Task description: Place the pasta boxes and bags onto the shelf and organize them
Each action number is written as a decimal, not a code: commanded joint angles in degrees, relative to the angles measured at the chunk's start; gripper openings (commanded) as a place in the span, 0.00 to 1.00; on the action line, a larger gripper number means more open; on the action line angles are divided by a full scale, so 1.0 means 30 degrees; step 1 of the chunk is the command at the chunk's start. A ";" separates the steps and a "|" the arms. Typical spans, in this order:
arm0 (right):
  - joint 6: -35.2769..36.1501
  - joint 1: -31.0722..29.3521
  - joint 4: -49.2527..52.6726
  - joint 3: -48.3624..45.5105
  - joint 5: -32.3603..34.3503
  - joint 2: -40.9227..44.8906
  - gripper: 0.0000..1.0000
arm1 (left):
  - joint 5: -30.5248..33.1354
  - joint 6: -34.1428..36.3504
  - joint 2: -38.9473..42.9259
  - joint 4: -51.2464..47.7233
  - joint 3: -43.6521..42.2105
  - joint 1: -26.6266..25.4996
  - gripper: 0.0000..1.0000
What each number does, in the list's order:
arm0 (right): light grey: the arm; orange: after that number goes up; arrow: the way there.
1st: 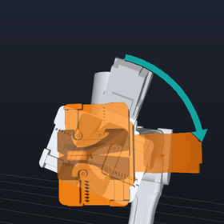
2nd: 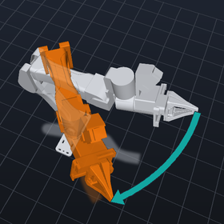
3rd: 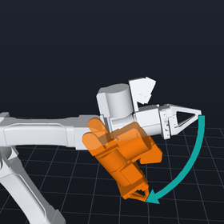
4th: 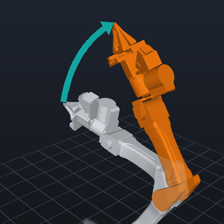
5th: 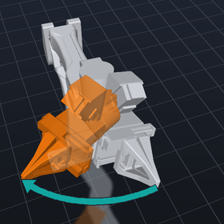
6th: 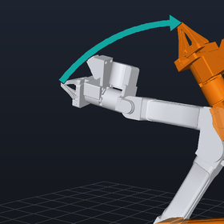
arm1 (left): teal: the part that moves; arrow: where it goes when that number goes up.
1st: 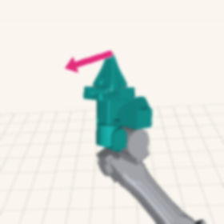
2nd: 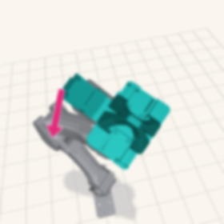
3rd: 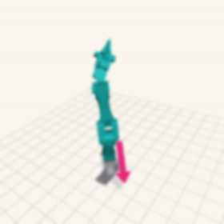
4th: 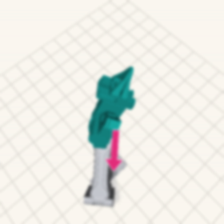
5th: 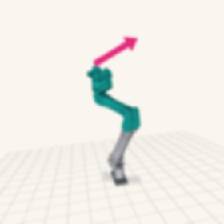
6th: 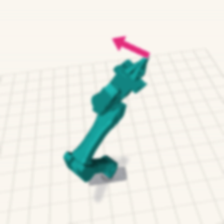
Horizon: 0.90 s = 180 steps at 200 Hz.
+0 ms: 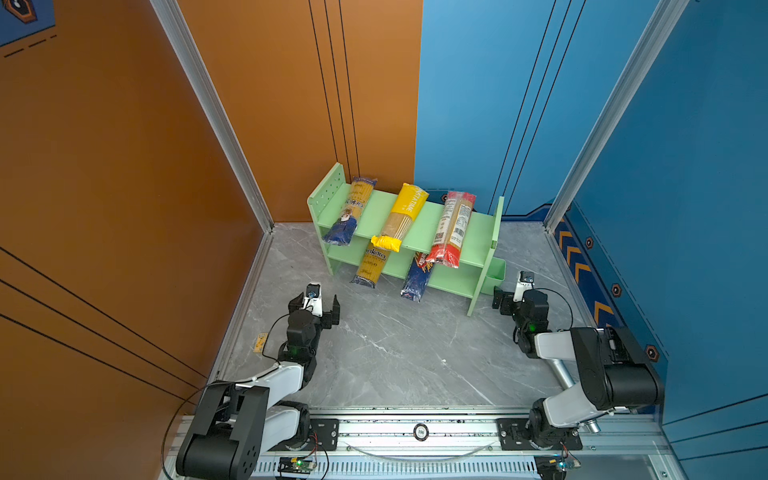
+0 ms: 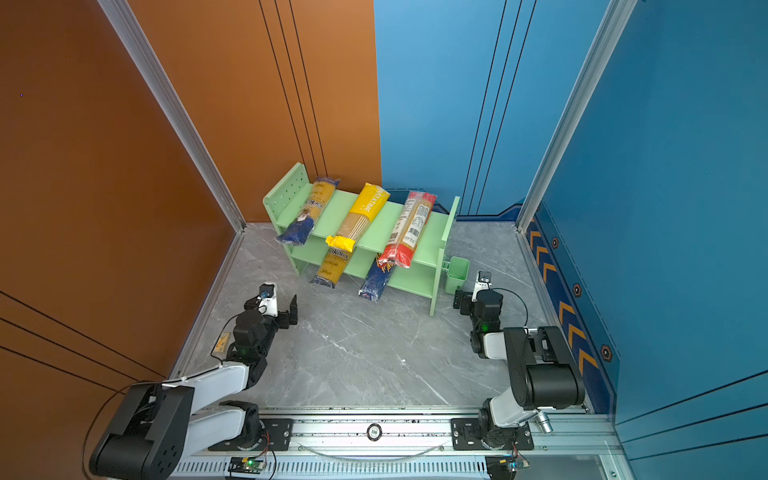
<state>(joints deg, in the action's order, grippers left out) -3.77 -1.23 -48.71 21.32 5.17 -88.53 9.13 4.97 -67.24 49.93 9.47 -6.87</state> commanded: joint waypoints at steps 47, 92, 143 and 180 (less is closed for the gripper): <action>0.0161 -0.0057 -0.1215 -0.0010 0.0166 -0.0021 1.00 | 0.0526 -0.0413 0.1994 -0.0840 -0.0817 0.0268 0.98; 0.0154 -0.0057 -0.1192 -0.0010 0.0210 -0.0021 1.00 | 0.0002 -0.0421 0.1424 -0.0536 -0.0636 0.0376 0.98; 0.0148 -0.0057 -0.1141 0.0026 0.0159 -0.0021 1.00 | -0.0112 -0.0195 -0.2061 0.2810 0.0124 0.0442 0.98; 0.0172 -0.0086 -0.1177 -0.0015 0.0264 -0.0028 1.00 | -0.0042 -0.0359 -0.6887 0.8449 -0.0091 0.0636 0.98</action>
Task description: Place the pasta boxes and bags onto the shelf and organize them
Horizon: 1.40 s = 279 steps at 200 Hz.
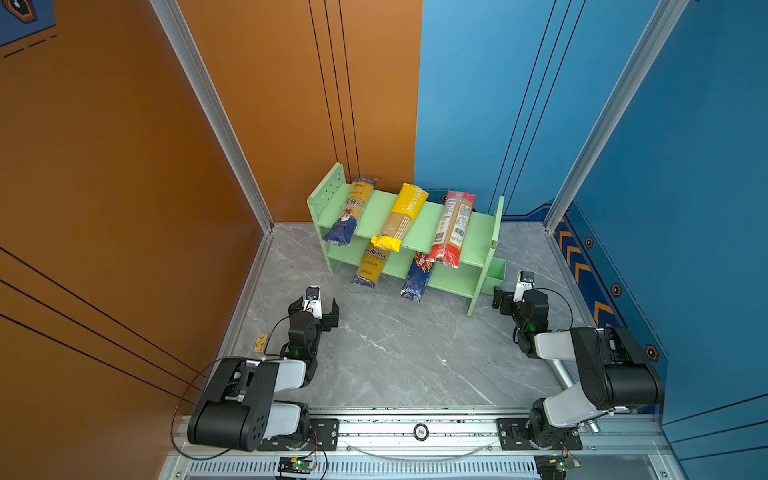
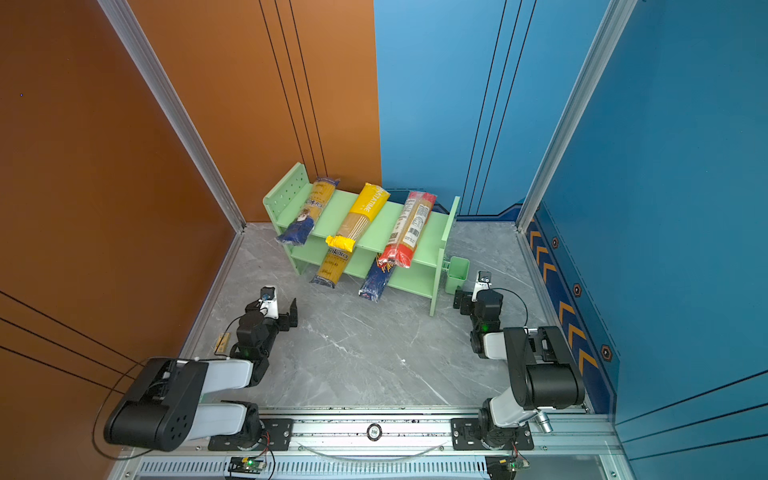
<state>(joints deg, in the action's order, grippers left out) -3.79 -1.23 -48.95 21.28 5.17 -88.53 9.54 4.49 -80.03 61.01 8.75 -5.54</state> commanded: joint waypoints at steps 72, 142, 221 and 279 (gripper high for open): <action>0.0210 -0.0145 -0.1145 -0.0017 0.0452 -0.0021 1.00 | -0.0710 -0.0689 -0.3254 -0.2255 0.4077 0.0868 0.98; 0.0182 -0.0174 -0.1121 -0.0003 0.0524 -0.0021 1.00 | -0.0500 -0.1457 -0.3206 -0.2782 0.4374 0.1414 0.98; 0.0209 -0.0174 -0.1028 0.0032 0.0562 -0.0021 1.00 | 0.0359 -0.1336 -0.3172 -0.2782 0.4374 0.1038 0.98; 0.0209 -0.0189 -0.1028 0.0027 0.0560 -0.0021 1.00 | 0.0334 -0.1314 -0.3153 -0.2760 0.4359 0.1034 0.98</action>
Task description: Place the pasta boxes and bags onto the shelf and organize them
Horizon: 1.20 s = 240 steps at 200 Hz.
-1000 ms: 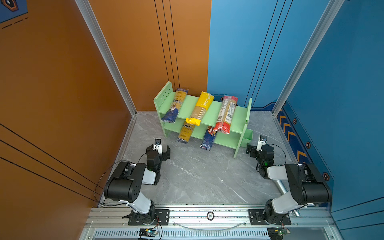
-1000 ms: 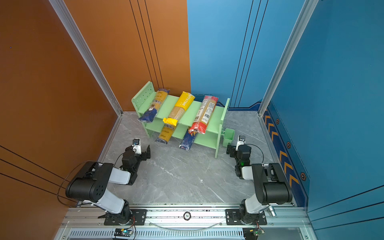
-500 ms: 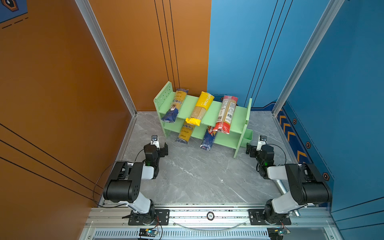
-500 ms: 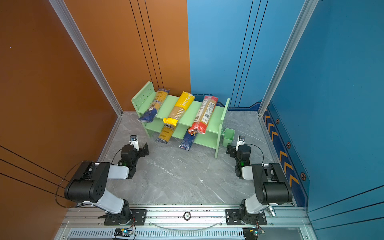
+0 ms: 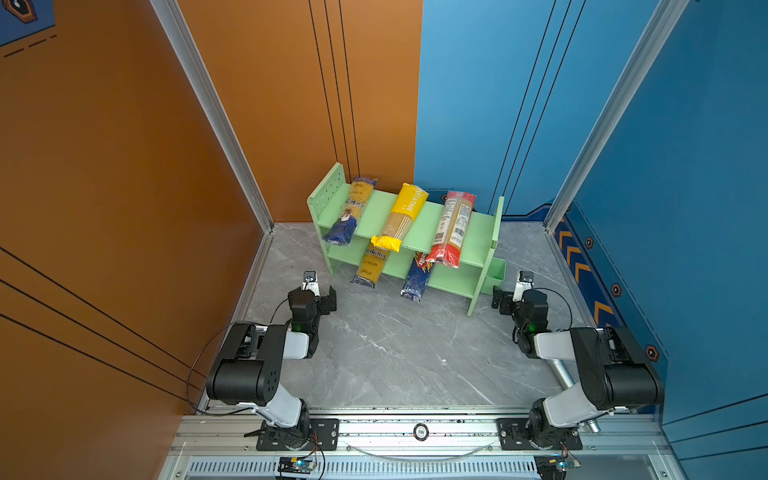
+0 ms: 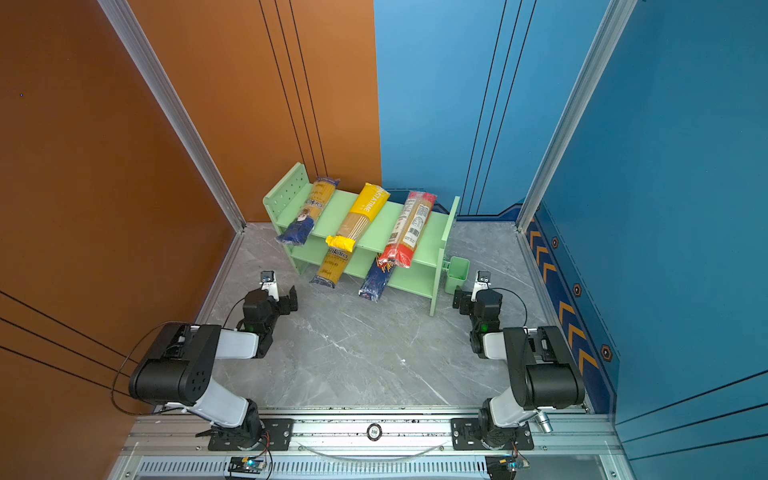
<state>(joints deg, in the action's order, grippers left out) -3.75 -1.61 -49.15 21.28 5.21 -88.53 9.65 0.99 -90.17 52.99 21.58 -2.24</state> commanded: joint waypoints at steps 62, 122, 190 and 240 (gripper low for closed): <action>0.0193 -0.0050 -0.0962 0.0035 0.0537 -0.0021 1.00 | 0.0290 -0.0128 0.0227 -0.0101 0.0118 -0.0073 0.98; 0.0195 -0.0050 -0.0969 0.0026 0.0529 -0.0023 1.00 | 0.0288 -0.0152 0.0233 -0.0099 0.0091 -0.0070 0.98; 0.0199 -0.0050 -0.0962 0.0042 0.0535 -0.0021 1.00 | 0.0008 -0.0274 0.0235 -0.0101 0.0071 0.0123 0.98; 0.0195 -0.0054 -0.0962 0.0030 0.0525 -0.0021 1.00 | -0.0209 -0.0390 0.0234 -0.0086 0.0043 0.0259 0.98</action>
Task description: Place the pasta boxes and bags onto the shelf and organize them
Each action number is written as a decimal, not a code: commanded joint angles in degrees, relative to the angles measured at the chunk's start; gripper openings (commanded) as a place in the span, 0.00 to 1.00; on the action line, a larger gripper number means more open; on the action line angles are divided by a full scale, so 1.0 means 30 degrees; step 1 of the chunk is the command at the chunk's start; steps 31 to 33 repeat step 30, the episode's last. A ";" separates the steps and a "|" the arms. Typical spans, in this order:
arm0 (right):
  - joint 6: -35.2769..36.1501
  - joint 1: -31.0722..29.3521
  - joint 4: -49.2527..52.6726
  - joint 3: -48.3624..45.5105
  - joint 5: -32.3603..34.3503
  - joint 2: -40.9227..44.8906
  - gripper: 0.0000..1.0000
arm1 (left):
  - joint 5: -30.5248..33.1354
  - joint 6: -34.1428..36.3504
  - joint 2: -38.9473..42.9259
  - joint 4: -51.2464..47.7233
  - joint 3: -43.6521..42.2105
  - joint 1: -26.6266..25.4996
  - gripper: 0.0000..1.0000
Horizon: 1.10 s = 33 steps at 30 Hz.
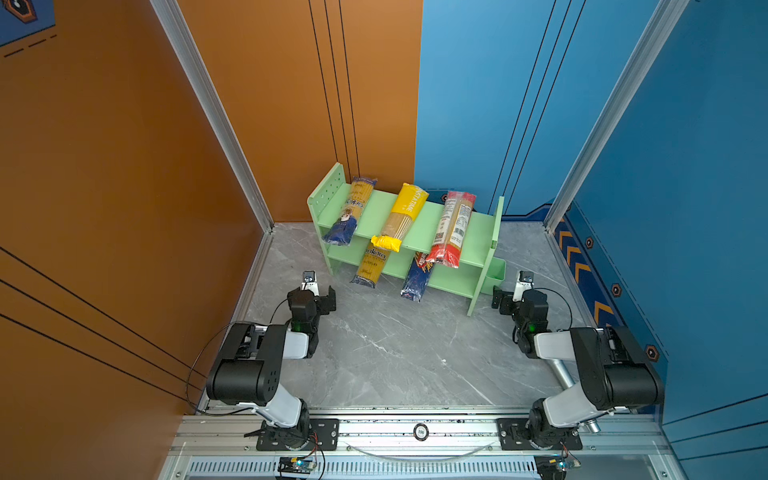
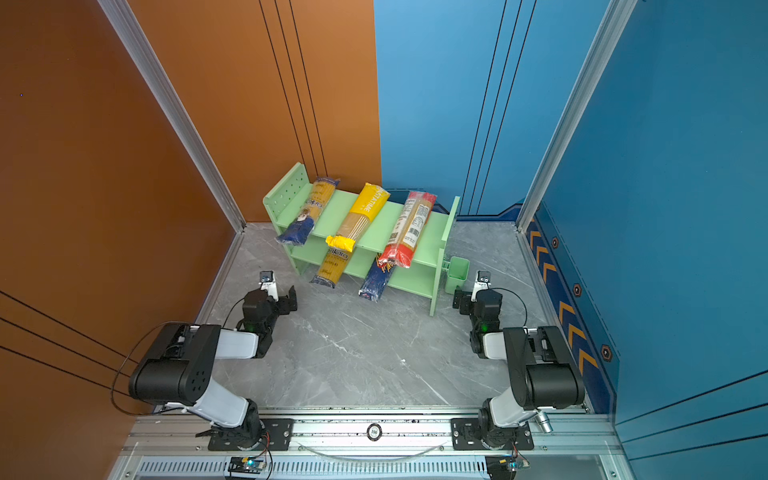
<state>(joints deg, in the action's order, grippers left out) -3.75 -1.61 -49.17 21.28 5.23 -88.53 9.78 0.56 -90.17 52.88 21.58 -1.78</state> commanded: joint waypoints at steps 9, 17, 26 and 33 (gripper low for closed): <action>0.0195 -0.0050 -0.0955 0.0049 0.0536 -0.0021 1.00 | -0.0252 -0.0239 0.0266 -0.0049 0.0017 0.0095 0.98; 0.0196 -0.0050 -0.0955 0.0027 0.0514 -0.0021 1.00 | -0.0088 0.0006 0.0215 -0.0061 0.0071 -0.0139 0.98; 0.0206 -0.0066 -0.0955 0.0030 0.0536 -0.0021 1.00 | 0.0038 -0.0040 0.0145 -0.0080 0.0145 -0.0081 0.98; 0.0217 -0.0051 -0.0955 0.0027 0.0529 -0.0021 1.00 | -0.0035 0.0017 0.0222 -0.0064 0.0071 -0.0181 0.98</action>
